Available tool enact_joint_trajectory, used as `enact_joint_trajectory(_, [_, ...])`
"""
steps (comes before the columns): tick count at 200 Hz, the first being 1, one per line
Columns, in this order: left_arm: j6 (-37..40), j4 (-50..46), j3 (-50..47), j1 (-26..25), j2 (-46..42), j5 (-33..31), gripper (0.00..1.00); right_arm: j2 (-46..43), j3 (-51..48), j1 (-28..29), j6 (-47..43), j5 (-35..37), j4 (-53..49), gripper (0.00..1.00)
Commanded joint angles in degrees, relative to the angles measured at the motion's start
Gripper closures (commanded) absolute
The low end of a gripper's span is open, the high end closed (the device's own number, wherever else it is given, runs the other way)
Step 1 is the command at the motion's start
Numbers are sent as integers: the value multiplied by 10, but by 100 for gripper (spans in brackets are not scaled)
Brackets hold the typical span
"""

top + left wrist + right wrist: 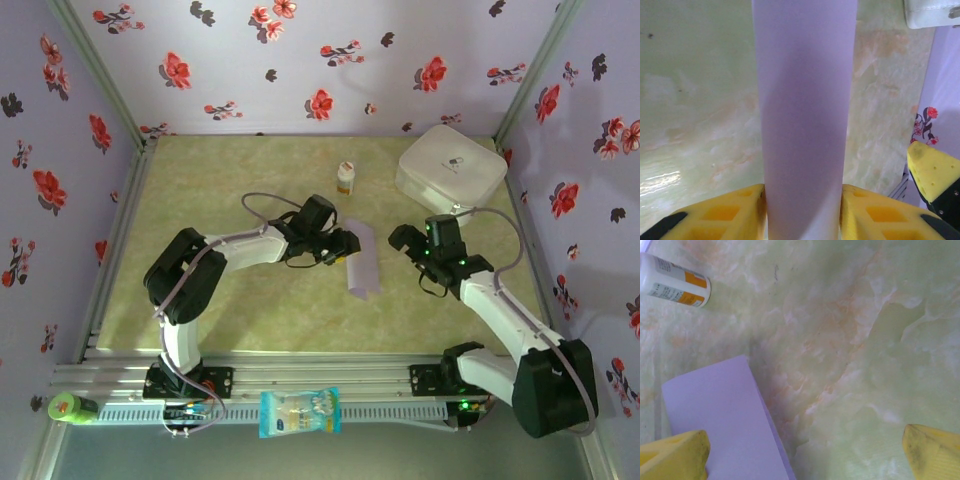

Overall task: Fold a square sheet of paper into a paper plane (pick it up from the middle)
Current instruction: First fold the square sheet of paper in half at the center of the table.

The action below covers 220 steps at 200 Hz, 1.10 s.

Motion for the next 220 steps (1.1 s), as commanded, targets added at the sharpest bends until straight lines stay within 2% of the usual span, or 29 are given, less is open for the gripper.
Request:
enact_joint_trajectory(1, [26, -40, -2, 4, 5, -21, 59, 7, 15, -3, 6, -22, 16, 1])
enact_joint_trajectory(220, [56, -118, 10, 4, 20, -78, 56, 38, 11, -4, 6, -75, 38, 1])
